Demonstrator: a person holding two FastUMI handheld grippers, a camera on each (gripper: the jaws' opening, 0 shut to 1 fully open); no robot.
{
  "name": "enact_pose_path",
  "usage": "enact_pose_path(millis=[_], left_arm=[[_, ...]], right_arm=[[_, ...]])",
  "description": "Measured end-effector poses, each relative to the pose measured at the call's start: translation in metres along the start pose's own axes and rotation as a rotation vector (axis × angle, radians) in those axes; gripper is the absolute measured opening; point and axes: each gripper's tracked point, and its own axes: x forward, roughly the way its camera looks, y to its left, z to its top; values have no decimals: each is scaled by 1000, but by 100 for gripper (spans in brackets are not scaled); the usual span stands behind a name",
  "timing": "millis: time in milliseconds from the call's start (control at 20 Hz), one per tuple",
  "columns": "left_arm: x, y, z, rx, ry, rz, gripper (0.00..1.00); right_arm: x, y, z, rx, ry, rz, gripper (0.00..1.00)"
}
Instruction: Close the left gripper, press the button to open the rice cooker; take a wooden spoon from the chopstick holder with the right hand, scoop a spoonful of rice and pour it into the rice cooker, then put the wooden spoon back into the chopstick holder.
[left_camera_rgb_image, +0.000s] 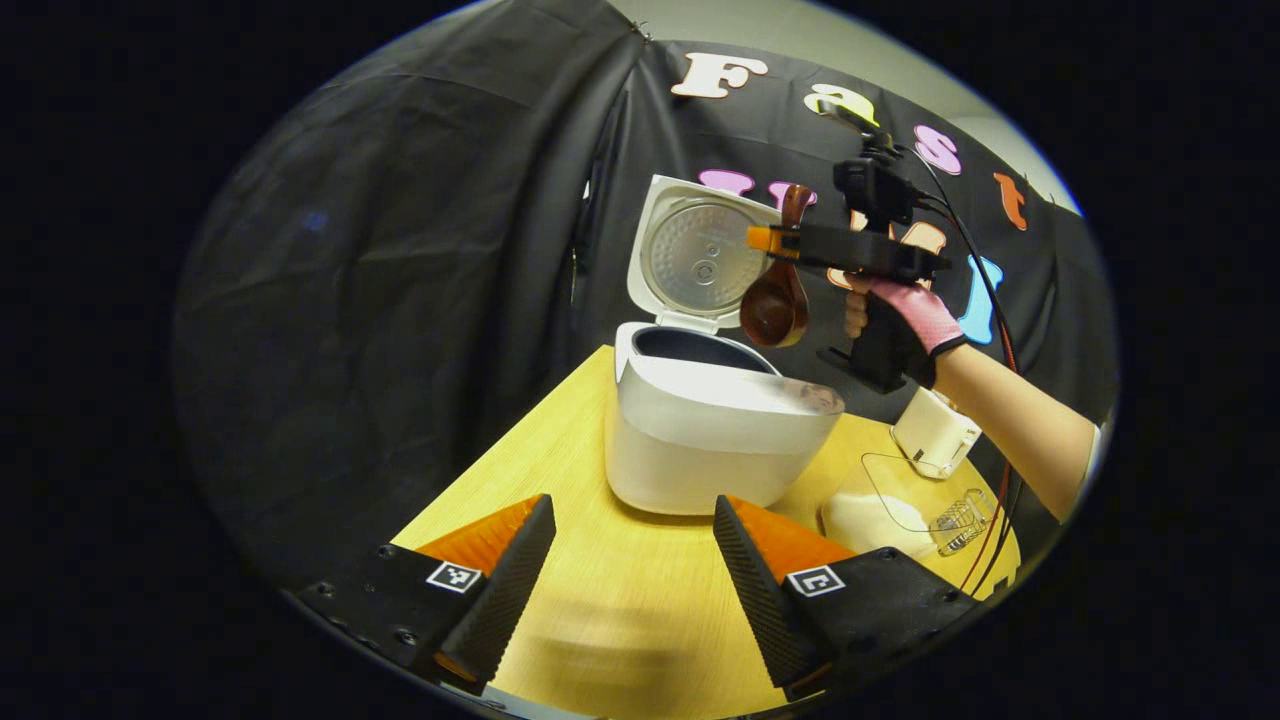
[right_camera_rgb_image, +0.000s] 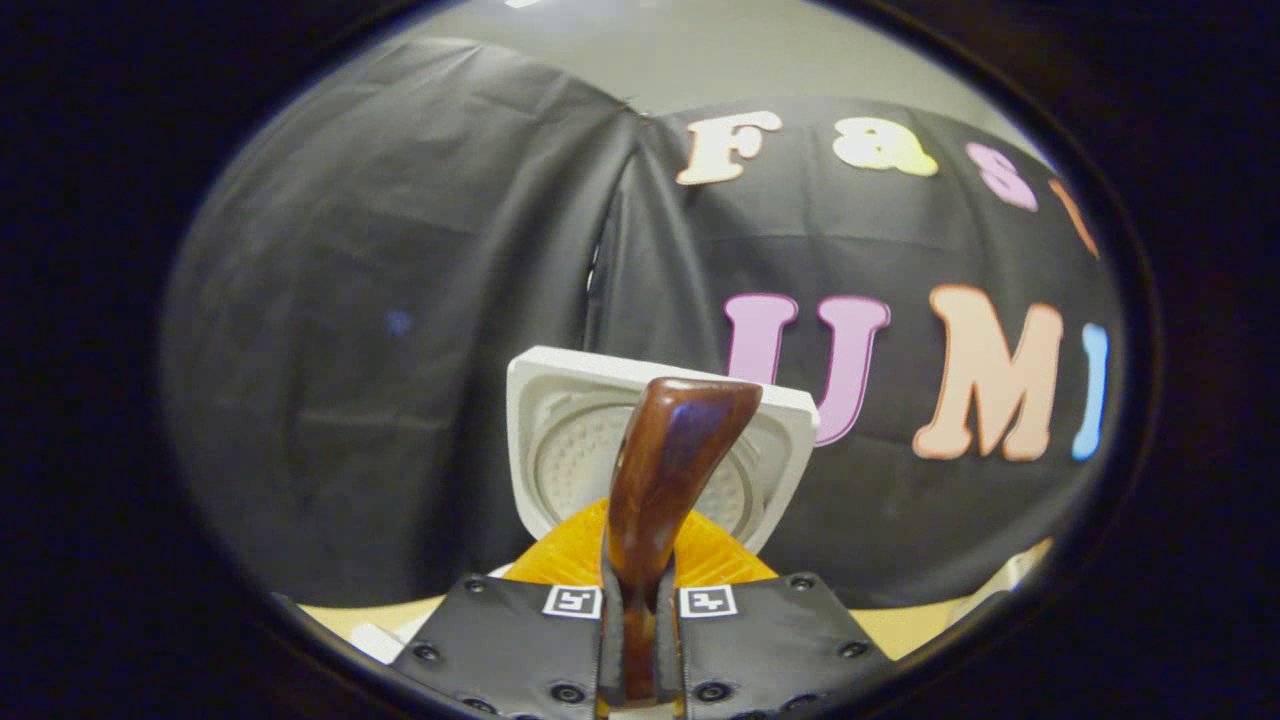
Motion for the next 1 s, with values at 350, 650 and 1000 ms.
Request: enact_pose_path(millis=[350,650,1000], left_arm=[[9,-43,11,43,-11,-78,94],[13,-85,21,83,-19,-158,94],[22,-132,21,83,-13,-242,94]], right_arm=[[-45,-64,40,292,-36,-13,12],[-122,-152,65,365,-93,-137,12],[-251,-281,50,385,-115,-392,12]])
